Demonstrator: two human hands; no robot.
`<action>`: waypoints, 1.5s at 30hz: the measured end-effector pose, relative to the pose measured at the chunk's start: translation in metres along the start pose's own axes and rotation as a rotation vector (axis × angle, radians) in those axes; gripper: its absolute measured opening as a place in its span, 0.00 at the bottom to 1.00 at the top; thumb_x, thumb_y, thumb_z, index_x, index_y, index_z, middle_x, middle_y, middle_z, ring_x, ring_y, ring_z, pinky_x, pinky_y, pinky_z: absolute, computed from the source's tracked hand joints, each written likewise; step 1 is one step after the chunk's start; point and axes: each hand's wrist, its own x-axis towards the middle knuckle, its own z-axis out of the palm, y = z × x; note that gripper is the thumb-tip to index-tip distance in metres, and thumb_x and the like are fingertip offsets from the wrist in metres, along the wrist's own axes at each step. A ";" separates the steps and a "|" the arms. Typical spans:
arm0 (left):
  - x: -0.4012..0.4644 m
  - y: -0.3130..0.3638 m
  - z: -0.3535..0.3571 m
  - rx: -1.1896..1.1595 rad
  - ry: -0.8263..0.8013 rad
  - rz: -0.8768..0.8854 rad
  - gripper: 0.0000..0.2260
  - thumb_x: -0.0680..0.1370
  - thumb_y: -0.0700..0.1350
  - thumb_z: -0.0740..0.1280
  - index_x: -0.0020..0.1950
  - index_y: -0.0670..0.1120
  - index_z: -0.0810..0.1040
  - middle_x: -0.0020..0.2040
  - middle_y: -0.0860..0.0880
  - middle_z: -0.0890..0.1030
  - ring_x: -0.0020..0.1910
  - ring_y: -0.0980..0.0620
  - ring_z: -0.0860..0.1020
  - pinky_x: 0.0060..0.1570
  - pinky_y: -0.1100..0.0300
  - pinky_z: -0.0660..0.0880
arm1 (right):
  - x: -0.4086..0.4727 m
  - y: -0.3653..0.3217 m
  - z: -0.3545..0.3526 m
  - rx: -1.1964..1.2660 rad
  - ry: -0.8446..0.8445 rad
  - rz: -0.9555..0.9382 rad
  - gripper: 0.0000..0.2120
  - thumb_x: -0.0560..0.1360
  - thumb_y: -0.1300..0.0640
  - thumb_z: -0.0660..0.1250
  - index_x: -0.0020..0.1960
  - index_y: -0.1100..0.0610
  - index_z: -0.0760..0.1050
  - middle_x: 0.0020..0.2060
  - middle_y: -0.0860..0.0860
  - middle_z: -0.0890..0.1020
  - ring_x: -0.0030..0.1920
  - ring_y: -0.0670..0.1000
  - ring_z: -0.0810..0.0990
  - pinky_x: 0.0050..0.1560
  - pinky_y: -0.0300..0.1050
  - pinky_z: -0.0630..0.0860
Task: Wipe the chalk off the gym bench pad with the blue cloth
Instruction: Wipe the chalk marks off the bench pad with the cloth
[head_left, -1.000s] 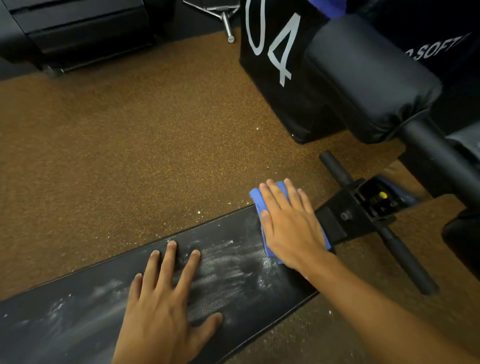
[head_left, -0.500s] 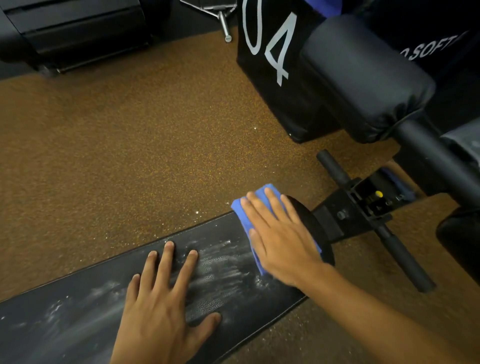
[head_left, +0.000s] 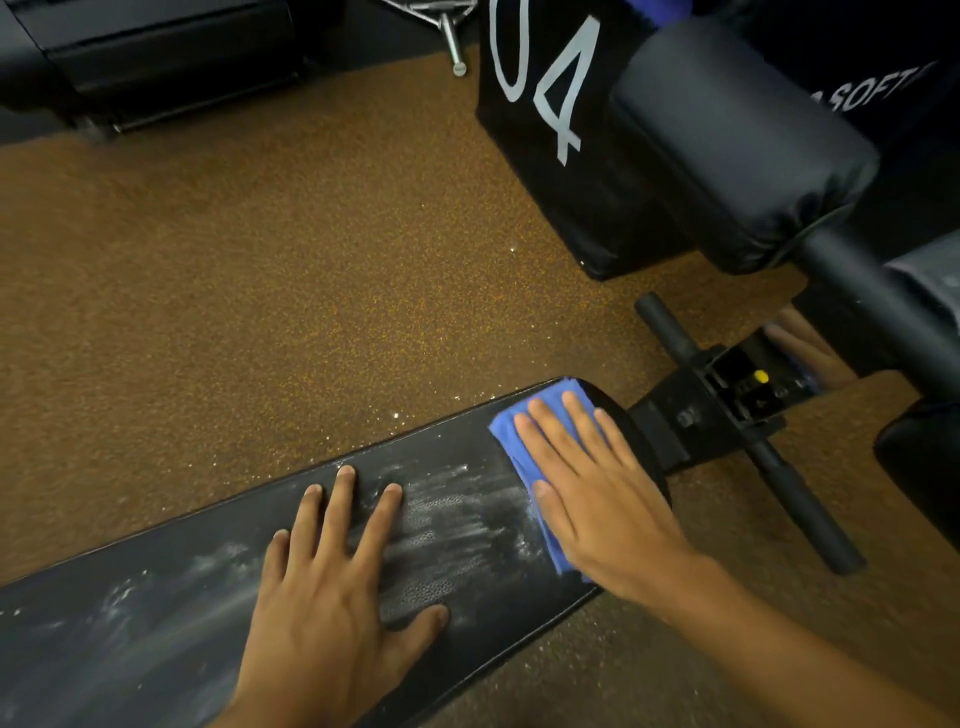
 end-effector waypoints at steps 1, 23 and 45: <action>0.000 0.000 -0.002 -0.011 -0.004 0.000 0.50 0.62 0.78 0.63 0.79 0.55 0.65 0.81 0.43 0.61 0.77 0.35 0.64 0.64 0.34 0.72 | -0.007 0.008 0.000 -0.003 0.000 -0.003 0.29 0.84 0.48 0.49 0.83 0.53 0.50 0.83 0.50 0.53 0.82 0.55 0.46 0.79 0.60 0.53; -0.024 -0.036 -0.006 0.001 -0.010 -0.048 0.51 0.57 0.77 0.67 0.77 0.58 0.68 0.80 0.46 0.64 0.76 0.36 0.66 0.63 0.35 0.72 | 0.031 -0.014 0.004 0.005 0.048 0.218 0.29 0.83 0.49 0.47 0.82 0.56 0.53 0.82 0.53 0.58 0.81 0.62 0.51 0.78 0.65 0.55; -0.026 -0.038 -0.011 0.067 -0.049 -0.034 0.48 0.65 0.80 0.58 0.80 0.56 0.62 0.81 0.43 0.59 0.78 0.36 0.61 0.68 0.36 0.69 | 0.044 -0.007 0.004 0.037 0.069 0.358 0.30 0.82 0.48 0.46 0.82 0.55 0.53 0.82 0.53 0.57 0.81 0.62 0.52 0.79 0.63 0.53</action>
